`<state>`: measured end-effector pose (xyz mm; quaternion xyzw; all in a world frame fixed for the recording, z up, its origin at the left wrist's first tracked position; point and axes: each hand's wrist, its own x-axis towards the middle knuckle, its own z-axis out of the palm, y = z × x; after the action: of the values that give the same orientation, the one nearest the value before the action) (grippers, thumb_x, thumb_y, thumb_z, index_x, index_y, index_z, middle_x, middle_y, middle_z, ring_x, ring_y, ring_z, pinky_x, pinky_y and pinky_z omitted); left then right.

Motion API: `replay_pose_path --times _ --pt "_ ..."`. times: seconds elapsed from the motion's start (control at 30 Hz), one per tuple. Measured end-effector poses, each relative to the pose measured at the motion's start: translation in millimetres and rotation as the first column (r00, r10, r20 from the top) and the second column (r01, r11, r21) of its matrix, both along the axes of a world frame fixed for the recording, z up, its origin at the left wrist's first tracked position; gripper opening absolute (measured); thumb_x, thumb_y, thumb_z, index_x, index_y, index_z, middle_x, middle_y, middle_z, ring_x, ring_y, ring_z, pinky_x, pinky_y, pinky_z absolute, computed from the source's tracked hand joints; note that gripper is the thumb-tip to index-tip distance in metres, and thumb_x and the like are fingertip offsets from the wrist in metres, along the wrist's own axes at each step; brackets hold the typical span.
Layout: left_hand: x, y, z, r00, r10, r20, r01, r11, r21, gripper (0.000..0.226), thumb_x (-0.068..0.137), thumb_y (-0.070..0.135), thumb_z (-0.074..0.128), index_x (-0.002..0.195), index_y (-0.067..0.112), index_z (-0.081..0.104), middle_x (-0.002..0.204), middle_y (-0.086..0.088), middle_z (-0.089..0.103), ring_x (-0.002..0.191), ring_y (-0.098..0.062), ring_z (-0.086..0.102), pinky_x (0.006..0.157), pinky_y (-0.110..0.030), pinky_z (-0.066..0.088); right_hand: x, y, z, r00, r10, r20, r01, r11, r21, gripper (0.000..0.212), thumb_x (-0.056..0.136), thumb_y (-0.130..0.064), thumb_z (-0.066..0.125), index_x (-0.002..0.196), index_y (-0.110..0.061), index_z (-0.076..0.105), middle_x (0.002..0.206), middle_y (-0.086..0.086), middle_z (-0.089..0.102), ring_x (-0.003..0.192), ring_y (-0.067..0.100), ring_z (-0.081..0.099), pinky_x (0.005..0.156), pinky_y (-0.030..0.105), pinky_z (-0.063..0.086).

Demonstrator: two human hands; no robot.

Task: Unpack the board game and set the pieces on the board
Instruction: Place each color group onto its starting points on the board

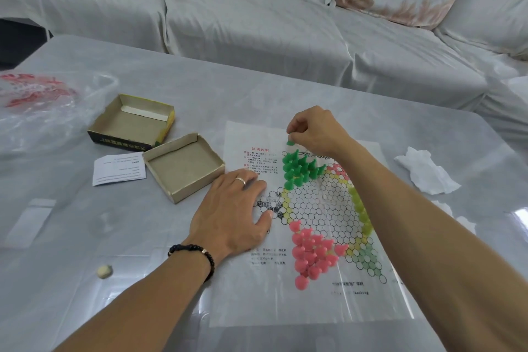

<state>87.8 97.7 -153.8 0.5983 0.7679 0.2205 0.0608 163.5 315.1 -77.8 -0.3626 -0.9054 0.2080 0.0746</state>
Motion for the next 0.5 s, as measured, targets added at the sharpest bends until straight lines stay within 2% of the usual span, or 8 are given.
replay_pose_path --times 0.5 --pt "-0.3 0.4 -0.1 1.0 0.007 -0.004 -0.007 1.0 0.016 0.045 0.083 0.053 0.047 0.12 0.027 0.051 0.133 0.007 0.044 0.129 -0.013 0.033 0.112 -0.03 0.022 -1.4 -5.6 -4.6 0.994 0.05 0.092 -0.05 0.999 -0.003 0.006 0.08 -0.009 0.07 0.082 -0.014 0.074 0.077 -0.006 0.069 0.075 0.008 0.067 0.071 0.025 0.058"
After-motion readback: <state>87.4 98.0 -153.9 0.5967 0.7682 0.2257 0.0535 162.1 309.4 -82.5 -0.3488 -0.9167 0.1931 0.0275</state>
